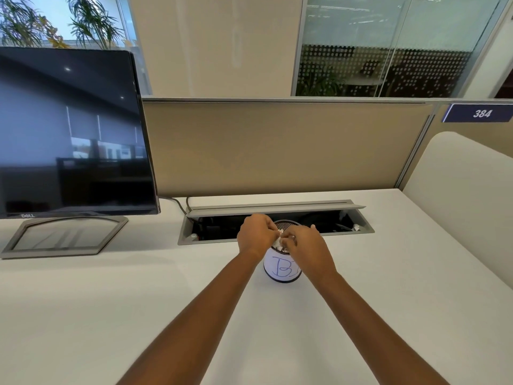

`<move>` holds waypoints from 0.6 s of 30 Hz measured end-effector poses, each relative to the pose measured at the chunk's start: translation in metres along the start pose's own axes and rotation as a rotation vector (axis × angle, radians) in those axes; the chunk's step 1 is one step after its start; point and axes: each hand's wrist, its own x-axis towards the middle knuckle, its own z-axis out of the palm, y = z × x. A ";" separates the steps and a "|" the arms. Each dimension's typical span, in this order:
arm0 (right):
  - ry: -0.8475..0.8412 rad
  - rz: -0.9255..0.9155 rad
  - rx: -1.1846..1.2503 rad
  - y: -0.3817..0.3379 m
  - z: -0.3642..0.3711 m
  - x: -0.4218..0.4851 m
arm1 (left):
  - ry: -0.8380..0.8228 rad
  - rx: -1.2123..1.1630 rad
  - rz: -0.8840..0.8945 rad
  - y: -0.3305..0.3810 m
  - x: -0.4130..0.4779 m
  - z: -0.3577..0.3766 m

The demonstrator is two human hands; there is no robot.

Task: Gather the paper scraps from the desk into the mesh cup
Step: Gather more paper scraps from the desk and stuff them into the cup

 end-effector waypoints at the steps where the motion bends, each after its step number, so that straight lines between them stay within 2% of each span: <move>1: 0.020 -0.017 0.001 0.000 0.000 -0.004 | -0.008 0.021 -0.001 0.001 0.000 0.001; 6: 0.032 -0.123 -0.243 0.006 0.013 -0.039 | -0.040 0.037 -0.028 0.001 0.004 0.004; 10: -0.006 -0.138 -0.341 0.000 0.017 -0.045 | -0.156 0.003 -0.158 -0.001 0.011 0.002; 13: -0.085 -0.127 -0.342 -0.007 0.014 -0.031 | -0.206 0.000 -0.233 0.001 0.013 0.003; 18: -0.226 -0.145 -0.388 -0.012 0.009 -0.011 | -0.239 -0.022 -0.262 0.001 0.015 0.007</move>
